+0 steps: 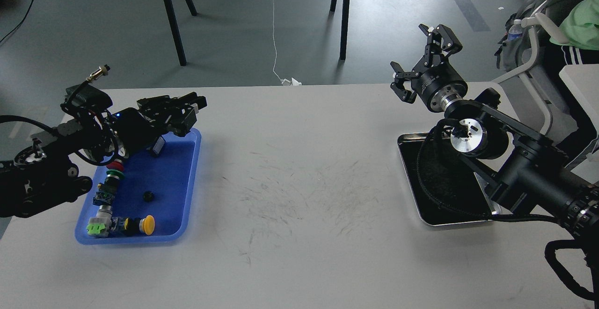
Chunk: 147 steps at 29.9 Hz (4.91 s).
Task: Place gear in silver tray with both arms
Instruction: 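Lift the gear and extend the left arm toward the silver tray, then release the gear onto the table center and retract the left arm, then move the right gripper toward the black gear on the table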
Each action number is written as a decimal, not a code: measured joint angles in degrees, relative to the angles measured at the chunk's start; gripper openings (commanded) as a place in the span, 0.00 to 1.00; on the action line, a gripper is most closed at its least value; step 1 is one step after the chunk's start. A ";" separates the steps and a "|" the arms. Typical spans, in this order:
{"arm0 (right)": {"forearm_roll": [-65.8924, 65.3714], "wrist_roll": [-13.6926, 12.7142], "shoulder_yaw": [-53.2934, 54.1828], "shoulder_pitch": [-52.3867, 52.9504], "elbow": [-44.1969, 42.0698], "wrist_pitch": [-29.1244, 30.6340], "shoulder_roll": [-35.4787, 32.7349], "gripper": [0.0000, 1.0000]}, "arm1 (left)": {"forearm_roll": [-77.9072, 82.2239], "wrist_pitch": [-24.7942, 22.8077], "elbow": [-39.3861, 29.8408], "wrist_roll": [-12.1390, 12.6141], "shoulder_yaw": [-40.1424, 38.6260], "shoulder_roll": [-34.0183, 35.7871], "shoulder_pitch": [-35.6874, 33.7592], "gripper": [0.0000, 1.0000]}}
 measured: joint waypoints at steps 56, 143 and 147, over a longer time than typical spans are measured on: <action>0.07 -0.26 0.00 1.27 -1.84 -0.27 -0.63 0.98 | 1.13 2.53 23.88 0.00 16.45 -40.13 0.39 0.16; -53.99 0.46 -72.15 39.60 12.64 3.06 1.56 0.97 | -62.46 -46.61 21.55 0.00 -19.98 -2.32 0.51 0.99; -60.11 1.47 -75.44 40.22 11.91 3.08 3.64 0.97 | -63.08 -48.09 21.56 0.00 -20.02 -2.03 0.94 0.99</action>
